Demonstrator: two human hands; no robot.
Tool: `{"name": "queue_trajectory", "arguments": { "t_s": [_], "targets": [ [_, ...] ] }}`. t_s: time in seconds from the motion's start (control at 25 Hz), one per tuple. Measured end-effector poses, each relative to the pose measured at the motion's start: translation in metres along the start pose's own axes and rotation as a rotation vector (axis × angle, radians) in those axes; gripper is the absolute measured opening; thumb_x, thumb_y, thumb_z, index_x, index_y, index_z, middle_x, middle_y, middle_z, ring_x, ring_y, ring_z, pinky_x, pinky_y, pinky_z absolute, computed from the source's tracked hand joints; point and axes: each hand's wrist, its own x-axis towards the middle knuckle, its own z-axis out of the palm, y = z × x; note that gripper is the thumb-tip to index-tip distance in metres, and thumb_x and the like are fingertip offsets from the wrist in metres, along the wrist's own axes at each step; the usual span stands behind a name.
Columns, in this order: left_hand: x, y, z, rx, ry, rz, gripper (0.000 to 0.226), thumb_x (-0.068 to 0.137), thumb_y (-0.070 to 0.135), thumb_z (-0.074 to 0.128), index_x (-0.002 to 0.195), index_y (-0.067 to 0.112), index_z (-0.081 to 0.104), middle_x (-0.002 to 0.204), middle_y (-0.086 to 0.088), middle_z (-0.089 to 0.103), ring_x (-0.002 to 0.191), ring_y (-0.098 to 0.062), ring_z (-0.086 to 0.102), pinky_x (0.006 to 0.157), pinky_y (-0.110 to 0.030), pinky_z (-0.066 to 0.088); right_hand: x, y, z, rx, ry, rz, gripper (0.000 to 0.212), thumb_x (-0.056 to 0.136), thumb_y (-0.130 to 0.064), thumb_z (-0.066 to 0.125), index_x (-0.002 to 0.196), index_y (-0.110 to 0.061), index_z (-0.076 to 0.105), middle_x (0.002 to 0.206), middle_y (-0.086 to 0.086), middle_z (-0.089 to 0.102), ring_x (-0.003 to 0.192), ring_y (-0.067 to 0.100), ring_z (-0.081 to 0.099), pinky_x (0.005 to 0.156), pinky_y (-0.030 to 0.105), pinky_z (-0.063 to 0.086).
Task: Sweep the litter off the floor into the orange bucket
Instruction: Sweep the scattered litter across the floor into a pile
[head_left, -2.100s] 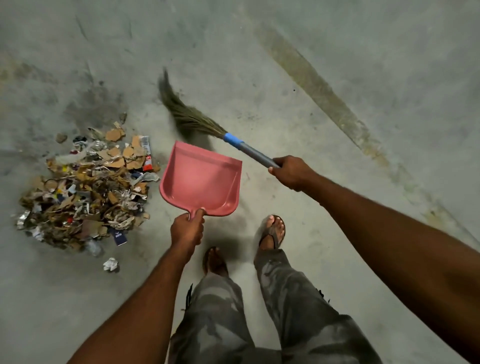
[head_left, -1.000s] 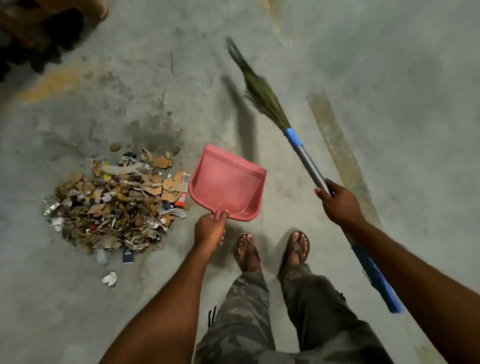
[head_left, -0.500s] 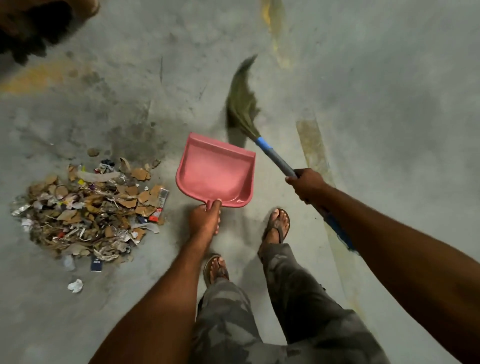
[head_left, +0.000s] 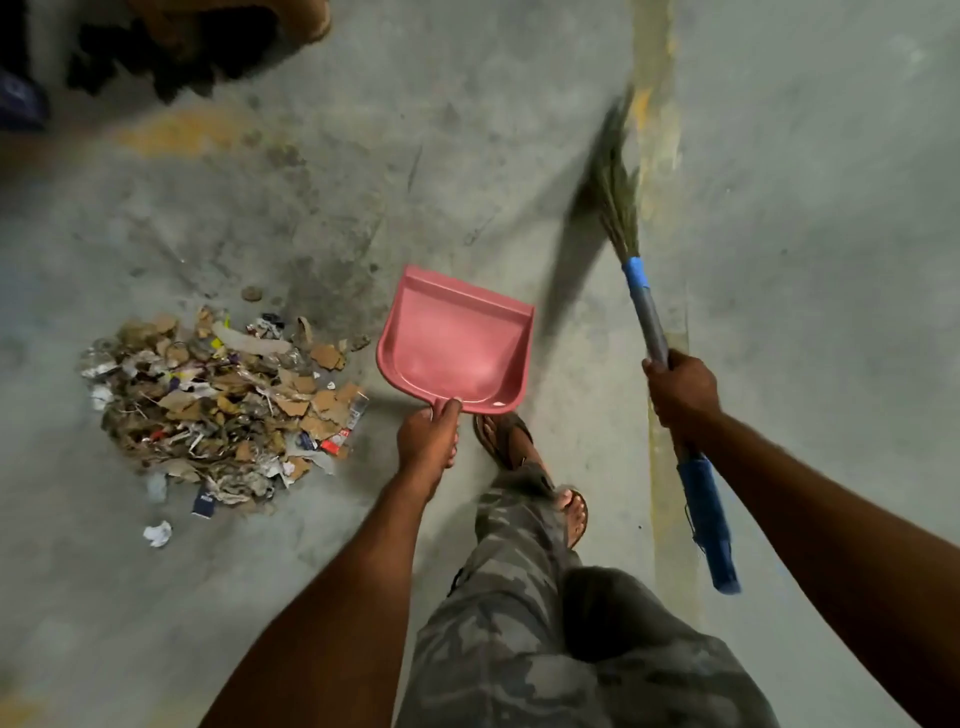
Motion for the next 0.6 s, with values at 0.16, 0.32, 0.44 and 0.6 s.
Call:
{"name": "queue_trajectory", "arguments": {
  "t_s": [0.16,0.32,0.44,0.6],
  "targets": [
    [0.028,0.017,-0.009,-0.032,0.018,-0.058,0.035,0.095,0.039,0.066,0.074,0.010,0.065,0.055,-0.003,0.059,0.040,-0.015,0.048,0.041,-0.022,0.038,0.031,-0.057,0.020,-0.249,-0.199,-0.042,0.025,0.100,-0.029,0.059,0.101,-0.005,0.066,0.070,0.010,0.062,0.051,0.026,0.058,0.049,0.036,0.055],
    [0.040,0.033,-0.032,-0.078,0.096,-0.117,0.037,0.096,0.039,0.066,0.072,0.011,0.063,0.054,-0.003,0.057,0.040,-0.016,0.046,0.041,-0.022,0.037,0.026,-0.136,0.044,-0.429,-0.419,-0.238,0.022,0.100,-0.031,0.058,0.106,-0.012,0.066,0.072,0.008,0.061,0.052,0.027,0.059,0.043,0.030,0.049],
    [0.041,0.048,-0.053,-0.100,0.140,-0.132,0.037,0.096,0.040,0.063,0.073,0.011,0.063,0.054,-0.003,0.056,0.038,-0.014,0.045,0.038,-0.021,0.036,0.021,-0.180,0.035,-0.534,-0.503,-0.376,0.020,0.102,-0.034,0.056,0.112,-0.020,0.066,0.068,0.004,0.058,0.050,0.024,0.056,0.039,0.026,0.043],
    [0.056,0.090,-0.067,-0.214,0.198,-0.154,0.040,0.095,0.042,0.064,0.066,0.013,0.061,0.049,0.001,0.055,0.041,-0.016,0.046,0.045,-0.025,0.037,0.053,-0.226,-0.004,-0.411,-0.455,-0.360,0.015,0.102,-0.038,0.058,0.113,-0.032,0.066,0.065,0.003,0.055,0.045,0.020,0.049,0.038,0.023,0.039]
  ]
}}
